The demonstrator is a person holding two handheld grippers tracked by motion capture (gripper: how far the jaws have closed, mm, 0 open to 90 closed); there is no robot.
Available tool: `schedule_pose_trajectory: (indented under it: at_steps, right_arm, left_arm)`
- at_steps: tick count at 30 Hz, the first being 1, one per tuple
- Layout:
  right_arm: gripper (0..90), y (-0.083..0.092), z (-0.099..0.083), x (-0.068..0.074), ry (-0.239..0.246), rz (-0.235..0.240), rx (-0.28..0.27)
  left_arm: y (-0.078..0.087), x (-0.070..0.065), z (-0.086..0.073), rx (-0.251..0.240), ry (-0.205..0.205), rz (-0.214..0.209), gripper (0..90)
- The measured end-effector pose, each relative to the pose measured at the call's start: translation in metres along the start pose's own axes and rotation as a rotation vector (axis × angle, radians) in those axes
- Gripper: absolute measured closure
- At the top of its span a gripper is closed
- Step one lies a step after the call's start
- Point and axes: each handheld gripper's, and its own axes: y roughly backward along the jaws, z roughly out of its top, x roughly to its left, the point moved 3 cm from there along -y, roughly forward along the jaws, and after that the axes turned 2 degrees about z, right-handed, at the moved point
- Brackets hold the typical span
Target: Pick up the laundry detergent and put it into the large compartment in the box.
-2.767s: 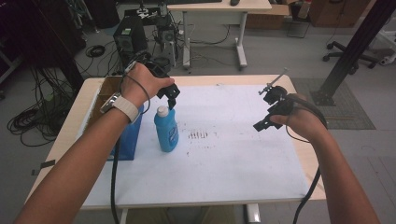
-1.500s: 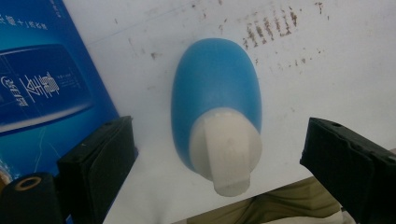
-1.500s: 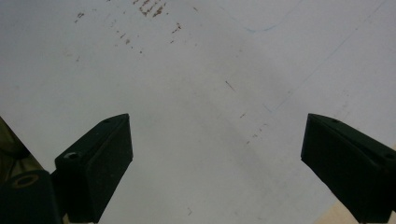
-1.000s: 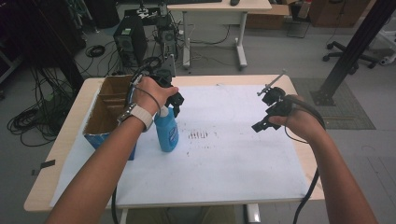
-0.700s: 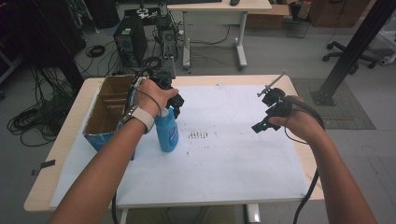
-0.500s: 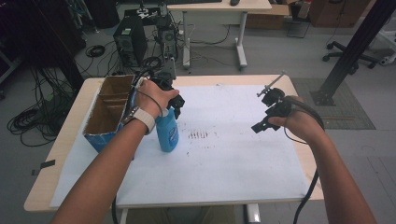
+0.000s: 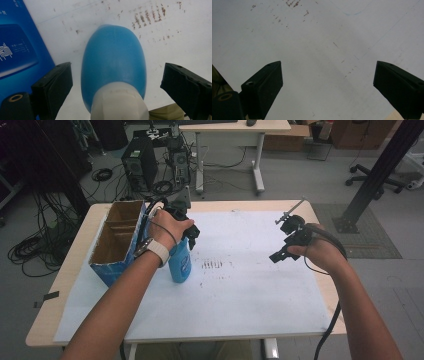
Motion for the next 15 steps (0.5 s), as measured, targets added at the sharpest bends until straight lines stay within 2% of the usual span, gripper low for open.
schedule_pose_trajectory:
  at_steps: [15]
  right_arm:
    - [8.8, -0.0019, 0.0006, 0.0002, -0.001, 0.002, 0.005]
  left_arm:
    - [-0.0076, 0.0022, 0.0001, -0.01, -0.008, -0.003, 11.7]
